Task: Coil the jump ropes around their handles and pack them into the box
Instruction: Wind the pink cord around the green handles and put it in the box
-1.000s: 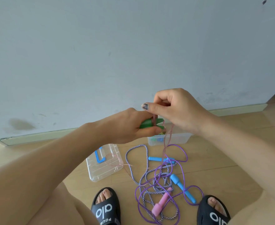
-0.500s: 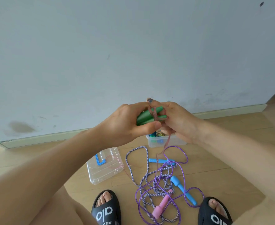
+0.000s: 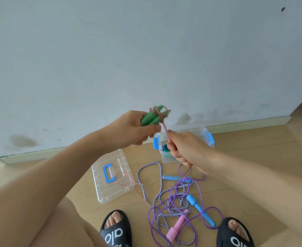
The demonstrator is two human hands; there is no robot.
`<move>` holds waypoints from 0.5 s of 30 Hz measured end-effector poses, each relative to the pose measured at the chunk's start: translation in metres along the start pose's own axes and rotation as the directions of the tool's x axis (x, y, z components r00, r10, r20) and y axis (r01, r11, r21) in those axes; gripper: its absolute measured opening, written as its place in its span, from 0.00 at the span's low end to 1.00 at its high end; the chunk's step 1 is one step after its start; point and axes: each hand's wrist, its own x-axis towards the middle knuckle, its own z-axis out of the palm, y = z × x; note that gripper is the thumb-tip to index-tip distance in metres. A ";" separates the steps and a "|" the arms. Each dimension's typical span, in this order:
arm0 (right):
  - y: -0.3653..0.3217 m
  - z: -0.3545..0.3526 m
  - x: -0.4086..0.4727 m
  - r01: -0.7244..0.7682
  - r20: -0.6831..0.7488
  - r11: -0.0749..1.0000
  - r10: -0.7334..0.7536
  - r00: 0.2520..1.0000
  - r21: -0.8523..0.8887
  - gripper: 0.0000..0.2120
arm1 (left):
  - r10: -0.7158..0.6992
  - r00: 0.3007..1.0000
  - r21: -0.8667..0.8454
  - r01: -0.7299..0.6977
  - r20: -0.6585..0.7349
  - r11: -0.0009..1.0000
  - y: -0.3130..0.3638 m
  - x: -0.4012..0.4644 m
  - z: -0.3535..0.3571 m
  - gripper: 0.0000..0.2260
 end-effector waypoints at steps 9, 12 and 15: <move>-0.004 0.004 -0.010 0.295 -0.092 0.758 -0.422 0.902 -0.582 0.21 | -0.036 0.988 0.543 0.112 -0.148 0.832 -0.023 0.021 -0.001 0.14; -0.008 0.002 -0.011 0.411 0.021 0.587 -0.557 0.831 -0.697 0.21 | -0.037 0.988 0.669 0.128 -0.148 0.732 -0.029 0.025 0.001 0.15; -0.018 -0.002 -0.011 0.481 0.058 0.512 -0.639 0.767 -0.712 0.23 | -0.021 0.998 0.726 0.063 -0.067 0.684 -0.034 0.025 0.002 0.13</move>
